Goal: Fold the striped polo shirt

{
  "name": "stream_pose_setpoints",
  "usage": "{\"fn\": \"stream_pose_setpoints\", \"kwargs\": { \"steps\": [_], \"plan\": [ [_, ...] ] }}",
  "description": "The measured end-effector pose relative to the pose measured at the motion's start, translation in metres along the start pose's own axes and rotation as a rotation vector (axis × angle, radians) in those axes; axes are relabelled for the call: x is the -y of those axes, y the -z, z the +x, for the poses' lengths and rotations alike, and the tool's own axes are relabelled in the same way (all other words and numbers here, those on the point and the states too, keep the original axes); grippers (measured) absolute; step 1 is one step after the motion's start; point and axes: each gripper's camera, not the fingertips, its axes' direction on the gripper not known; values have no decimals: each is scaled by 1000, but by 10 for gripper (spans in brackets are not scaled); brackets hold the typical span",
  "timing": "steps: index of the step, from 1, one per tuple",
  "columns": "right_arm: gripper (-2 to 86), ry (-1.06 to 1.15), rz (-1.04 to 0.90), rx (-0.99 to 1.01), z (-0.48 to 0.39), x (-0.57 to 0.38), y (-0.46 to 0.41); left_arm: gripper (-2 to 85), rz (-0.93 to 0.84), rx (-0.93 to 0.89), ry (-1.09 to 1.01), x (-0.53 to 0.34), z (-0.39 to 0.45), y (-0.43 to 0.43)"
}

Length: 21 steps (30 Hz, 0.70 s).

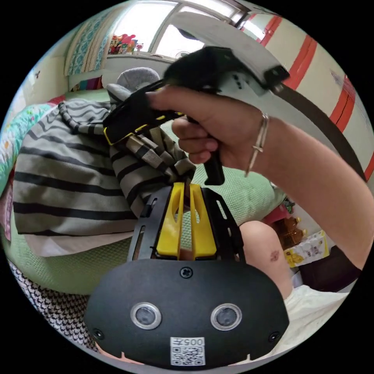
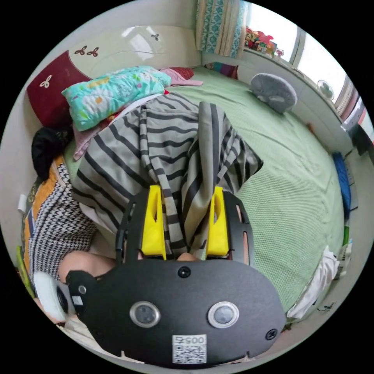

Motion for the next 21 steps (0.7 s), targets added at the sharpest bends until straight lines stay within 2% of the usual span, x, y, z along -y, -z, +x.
{"fn": "stream_pose_setpoints", "kwargs": {
  "steps": [2, 8, 12, 16, 21],
  "plan": [
    [154, 17, -24, -39, -7, 10, -5, 38, -12, 31, -37, 1, 7, -5],
    [114, 104, -101, -206, -28, 38, -27, 36, -1, -41, -51, 6, 11, -20],
    [35, 57, -91, -349, -14, 39, -28, 36, 39, -205, -24, 12, 4, -27],
    [9, -98, -50, -228, 43, 21, -17, 40, 18, -269, -48, 20, 13, -43],
    [4, -197, -79, -143, 100, -6, -22, 43, -40, -250, -154, 29, 44, -67]
  ]
}}
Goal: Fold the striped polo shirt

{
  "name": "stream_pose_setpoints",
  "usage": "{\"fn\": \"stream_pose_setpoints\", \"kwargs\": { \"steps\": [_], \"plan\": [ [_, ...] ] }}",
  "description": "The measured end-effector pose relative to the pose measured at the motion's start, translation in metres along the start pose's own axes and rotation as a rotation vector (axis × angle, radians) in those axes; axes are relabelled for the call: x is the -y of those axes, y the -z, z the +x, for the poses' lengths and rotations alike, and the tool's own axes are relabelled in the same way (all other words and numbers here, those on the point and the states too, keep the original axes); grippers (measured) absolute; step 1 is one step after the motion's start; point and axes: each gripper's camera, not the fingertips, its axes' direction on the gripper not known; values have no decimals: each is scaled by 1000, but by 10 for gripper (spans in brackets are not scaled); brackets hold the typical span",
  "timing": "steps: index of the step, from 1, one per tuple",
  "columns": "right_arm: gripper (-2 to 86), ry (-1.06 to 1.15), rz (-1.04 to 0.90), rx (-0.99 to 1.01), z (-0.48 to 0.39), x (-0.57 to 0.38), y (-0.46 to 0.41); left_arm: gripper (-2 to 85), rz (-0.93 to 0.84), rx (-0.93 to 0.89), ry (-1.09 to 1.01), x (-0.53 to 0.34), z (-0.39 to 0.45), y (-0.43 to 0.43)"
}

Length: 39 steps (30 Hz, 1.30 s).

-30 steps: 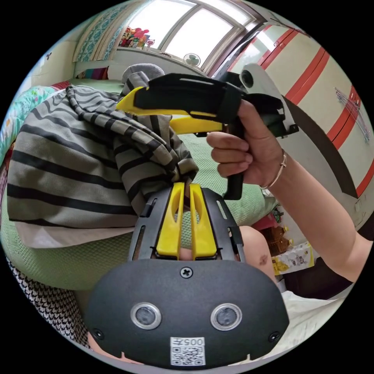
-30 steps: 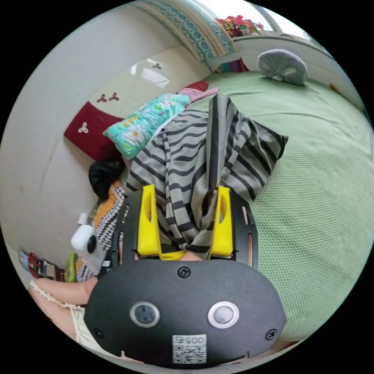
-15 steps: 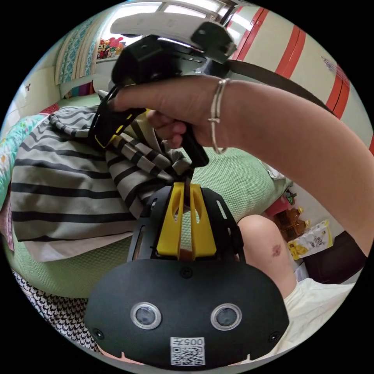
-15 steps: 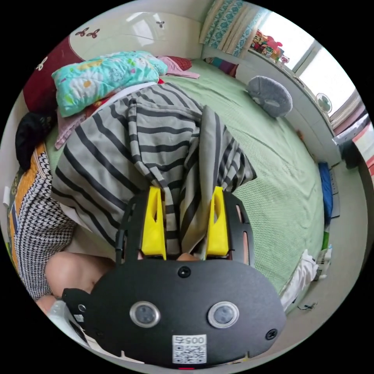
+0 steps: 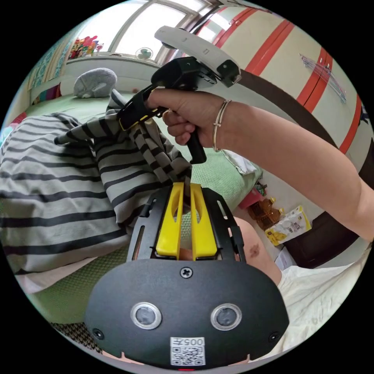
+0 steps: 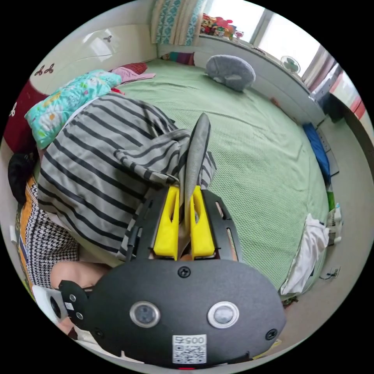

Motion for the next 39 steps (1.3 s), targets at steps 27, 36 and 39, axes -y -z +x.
{"fn": "stream_pose_setpoints", "kwargs": {
  "steps": [27, 36, 39],
  "plan": [
    [-2, -284, -113, 150, 202, -86, -95, -1, -133, -158, -140, 33, 41, -91],
    [-2, -330, -141, -142, 300, -91, -73, -5, -181, -153, -193, 44, 54, -123],
    [2, -437, -148, -199, 340, -103, -64, -6, -181, -170, -192, 48, 54, -131]
  ]
}}
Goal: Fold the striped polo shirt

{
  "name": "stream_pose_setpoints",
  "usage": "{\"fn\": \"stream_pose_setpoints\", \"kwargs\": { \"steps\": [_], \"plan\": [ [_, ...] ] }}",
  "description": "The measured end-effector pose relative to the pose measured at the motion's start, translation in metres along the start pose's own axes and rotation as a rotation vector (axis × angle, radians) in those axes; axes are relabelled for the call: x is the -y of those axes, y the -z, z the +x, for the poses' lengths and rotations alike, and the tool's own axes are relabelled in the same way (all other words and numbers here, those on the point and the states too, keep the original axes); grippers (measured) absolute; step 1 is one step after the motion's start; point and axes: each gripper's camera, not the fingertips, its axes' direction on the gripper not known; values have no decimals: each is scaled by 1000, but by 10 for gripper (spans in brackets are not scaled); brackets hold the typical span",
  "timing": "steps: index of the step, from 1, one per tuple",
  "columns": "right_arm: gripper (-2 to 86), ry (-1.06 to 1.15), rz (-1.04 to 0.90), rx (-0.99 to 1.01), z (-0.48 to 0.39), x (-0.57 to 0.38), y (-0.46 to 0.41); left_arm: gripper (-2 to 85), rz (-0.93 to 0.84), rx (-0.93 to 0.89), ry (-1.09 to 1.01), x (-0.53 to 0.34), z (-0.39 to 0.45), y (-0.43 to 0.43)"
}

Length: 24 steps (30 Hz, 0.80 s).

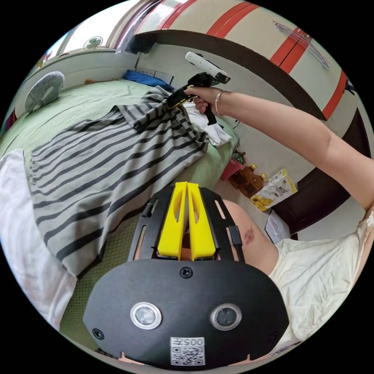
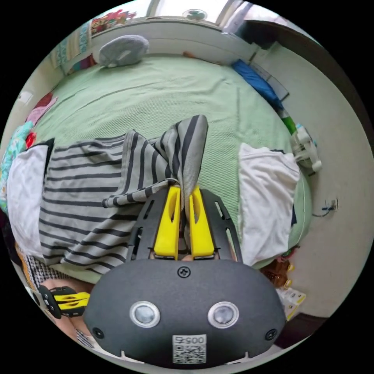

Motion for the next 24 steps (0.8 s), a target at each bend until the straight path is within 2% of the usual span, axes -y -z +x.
{"fn": "stream_pose_setpoints", "kwargs": {
  "steps": [5, 9, 17, 24],
  "plan": [
    [47, -77, -38, 46, 39, -16, -12, -6, 4, -20, 68, 9, -12, -9],
    [95, 33, -98, 37, 46, -44, -23, -5, 45, 10, 135, 14, -20, -10],
    [109, 82, 4, 78, 57, -97, 7, -4, 46, 84, 246, 27, -29, -5],
    [121, 146, 84, 178, 22, -121, 38, -1, -7, 328, 205, 66, -33, -1]
  ]
}}
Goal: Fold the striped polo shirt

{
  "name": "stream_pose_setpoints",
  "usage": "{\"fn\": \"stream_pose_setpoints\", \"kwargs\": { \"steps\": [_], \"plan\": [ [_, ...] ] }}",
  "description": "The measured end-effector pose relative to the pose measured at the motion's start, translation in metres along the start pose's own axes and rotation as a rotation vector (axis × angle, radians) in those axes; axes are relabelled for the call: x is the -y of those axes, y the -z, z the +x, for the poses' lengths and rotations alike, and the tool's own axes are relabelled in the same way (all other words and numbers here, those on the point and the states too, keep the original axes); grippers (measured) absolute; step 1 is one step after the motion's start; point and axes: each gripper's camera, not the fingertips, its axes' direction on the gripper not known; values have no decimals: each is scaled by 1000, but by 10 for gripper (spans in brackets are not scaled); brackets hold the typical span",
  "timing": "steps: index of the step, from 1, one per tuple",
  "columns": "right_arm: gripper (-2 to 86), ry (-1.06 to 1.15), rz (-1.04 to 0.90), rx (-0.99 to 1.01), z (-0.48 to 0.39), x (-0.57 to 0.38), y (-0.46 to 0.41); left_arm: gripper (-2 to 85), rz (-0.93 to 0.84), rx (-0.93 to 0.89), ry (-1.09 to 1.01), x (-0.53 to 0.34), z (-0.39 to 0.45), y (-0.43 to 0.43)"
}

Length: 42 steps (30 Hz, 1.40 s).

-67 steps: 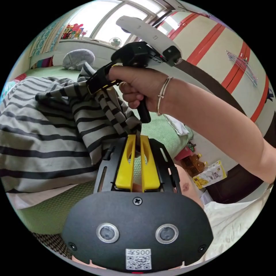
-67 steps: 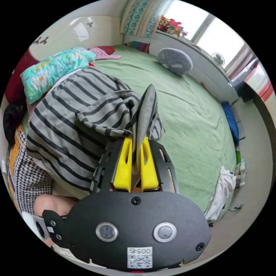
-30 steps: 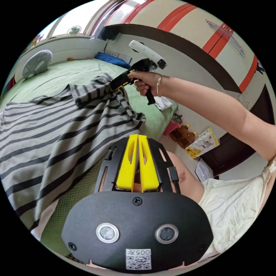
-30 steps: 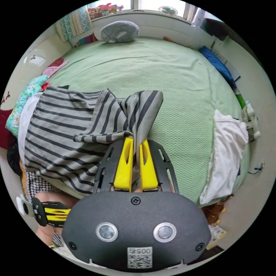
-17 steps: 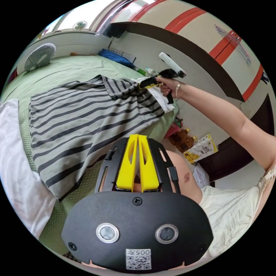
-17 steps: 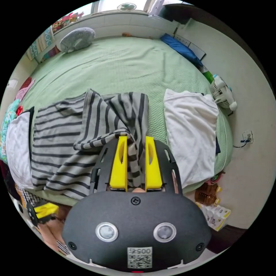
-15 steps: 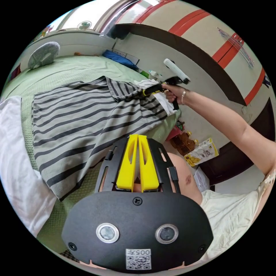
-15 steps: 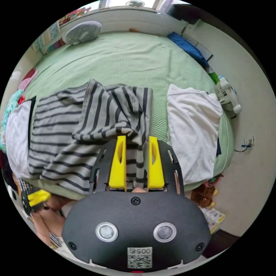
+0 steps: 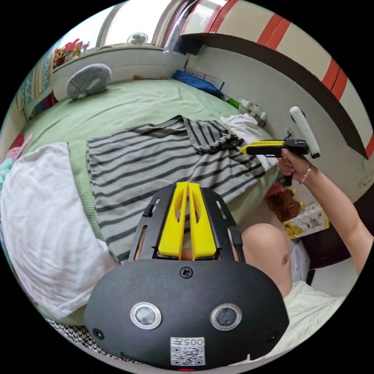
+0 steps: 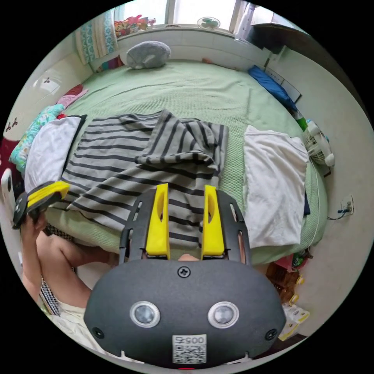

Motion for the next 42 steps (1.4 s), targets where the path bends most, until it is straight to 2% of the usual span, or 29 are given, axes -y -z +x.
{"fn": "stream_pose_setpoints", "kwargs": {
  "steps": [2, 6, 8, 16, 19, 21, 26, 30, 32, 37, 42],
  "plan": [
    [127, 28, 19, 10, -17, 1, 5, 1, -25, 42, 29, 8, -11, -7],
    [147, 53, 23, 29, -53, 13, -2, 10, -80, -48, 108, 5, -38, -25],
    [148, 60, 29, 12, -69, 20, -7, 18, -89, -27, 113, 2, -42, -27],
    [152, 99, -50, -154, -113, 49, -33, 57, -75, -68, 197, -3, -68, -25],
    [142, 61, -104, -255, -108, 49, -44, 115, -81, -32, 252, -4, -74, -29],
    [136, 38, -113, -252, -102, 46, -45, 135, -55, -22, 263, -5, -74, -29],
    [65, -28, -39, -235, -87, 33, -22, 129, -80, -22, 273, -6, -70, -37],
    [-5, -24, 15, -327, -75, 18, 3, 115, -113, 61, 274, -9, -56, -46],
    [-10, -34, 38, -293, -66, 7, 17, 115, -129, 66, 267, -10, -51, -49],
    [-14, -159, 71, 23, -34, -48, 58, 116, -134, 97, 256, -15, -37, -49],
    [-14, -182, 75, 65, -39, -114, 69, 121, -98, 110, 257, -26, -19, -37]
  ]
}}
